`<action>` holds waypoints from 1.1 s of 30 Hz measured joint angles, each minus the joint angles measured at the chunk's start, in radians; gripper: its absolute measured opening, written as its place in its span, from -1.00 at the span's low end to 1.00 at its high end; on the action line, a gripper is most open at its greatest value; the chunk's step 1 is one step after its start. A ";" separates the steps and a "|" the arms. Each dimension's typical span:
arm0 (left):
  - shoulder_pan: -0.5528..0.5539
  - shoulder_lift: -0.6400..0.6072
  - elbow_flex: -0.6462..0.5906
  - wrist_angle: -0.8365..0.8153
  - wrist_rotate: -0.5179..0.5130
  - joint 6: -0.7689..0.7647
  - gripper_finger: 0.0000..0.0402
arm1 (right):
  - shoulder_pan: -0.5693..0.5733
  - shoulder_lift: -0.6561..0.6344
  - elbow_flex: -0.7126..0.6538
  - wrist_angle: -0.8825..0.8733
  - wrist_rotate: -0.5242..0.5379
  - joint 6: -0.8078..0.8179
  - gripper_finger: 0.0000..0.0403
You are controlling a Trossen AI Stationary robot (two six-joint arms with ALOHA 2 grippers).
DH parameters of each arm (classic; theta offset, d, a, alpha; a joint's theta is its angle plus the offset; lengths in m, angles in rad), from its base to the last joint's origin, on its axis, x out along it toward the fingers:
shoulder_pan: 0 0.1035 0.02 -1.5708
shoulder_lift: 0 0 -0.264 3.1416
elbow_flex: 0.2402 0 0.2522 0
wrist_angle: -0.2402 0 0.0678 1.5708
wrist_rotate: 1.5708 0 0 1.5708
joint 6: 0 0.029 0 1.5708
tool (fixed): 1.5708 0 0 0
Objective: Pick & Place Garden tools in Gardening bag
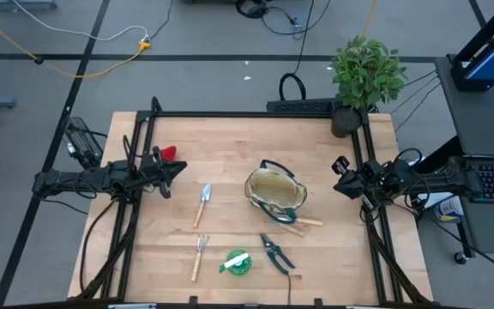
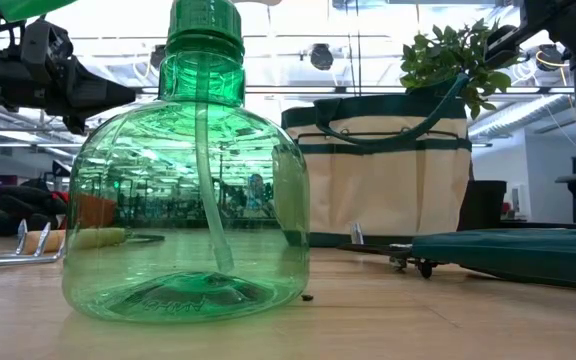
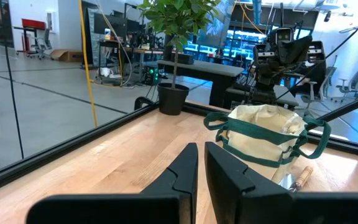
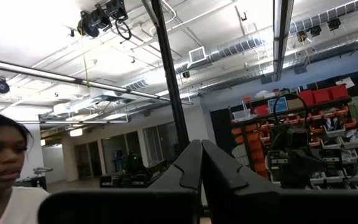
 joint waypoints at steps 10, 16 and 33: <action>0.002 0.000 0.000 0.023 -0.003 0.000 -0.84 | 0.000 0.000 0.000 0.000 0.001 -0.046 -1.00; 0.002 0.000 0.000 0.026 0.000 0.003 -0.84 | 0.000 0.000 0.000 0.011 -0.002 -0.080 -1.00; 0.002 0.000 0.000 0.124 0.139 0.061 -0.79 | 0.000 0.050 0.070 0.053 0.267 -0.414 -1.00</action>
